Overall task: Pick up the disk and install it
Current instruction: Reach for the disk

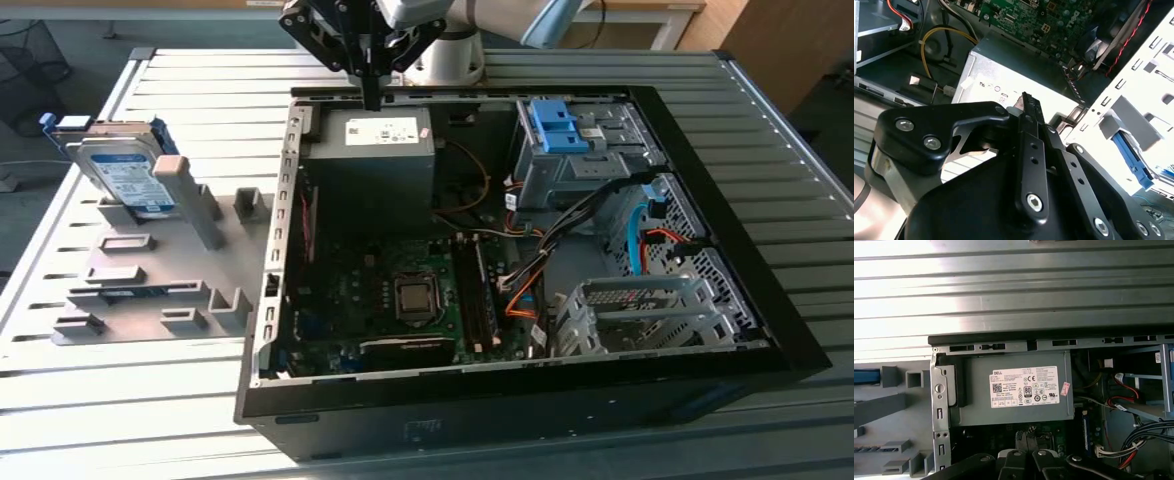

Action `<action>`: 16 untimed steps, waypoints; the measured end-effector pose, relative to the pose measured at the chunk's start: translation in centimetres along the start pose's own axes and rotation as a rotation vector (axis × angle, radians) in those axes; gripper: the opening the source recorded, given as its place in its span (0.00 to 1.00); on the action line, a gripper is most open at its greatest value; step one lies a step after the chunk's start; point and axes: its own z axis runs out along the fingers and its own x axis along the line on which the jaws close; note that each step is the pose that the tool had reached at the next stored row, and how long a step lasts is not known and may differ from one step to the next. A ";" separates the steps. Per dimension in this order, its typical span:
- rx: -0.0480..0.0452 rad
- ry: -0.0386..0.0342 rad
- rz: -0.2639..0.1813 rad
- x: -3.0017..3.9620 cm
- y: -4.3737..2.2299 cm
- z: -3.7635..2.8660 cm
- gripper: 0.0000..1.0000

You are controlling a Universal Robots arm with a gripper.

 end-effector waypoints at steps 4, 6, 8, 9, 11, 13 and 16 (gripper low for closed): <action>0.0000 0.0000 0.000 0.02 0.00 0.00 0.11; -0.0001 -0.0001 0.000 0.07 -0.01 0.00 0.11; 0.0000 0.0000 0.000 0.15 -0.01 0.00 0.11; -0.0001 0.0000 0.000 0.19 -0.02 0.00 0.11; -0.0001 0.0000 0.000 0.27 -0.02 0.00 0.11; 0.0000 0.0000 0.000 0.31 -0.03 -0.01 0.11; -0.0001 -0.0001 0.000 0.40 -0.03 -0.01 0.11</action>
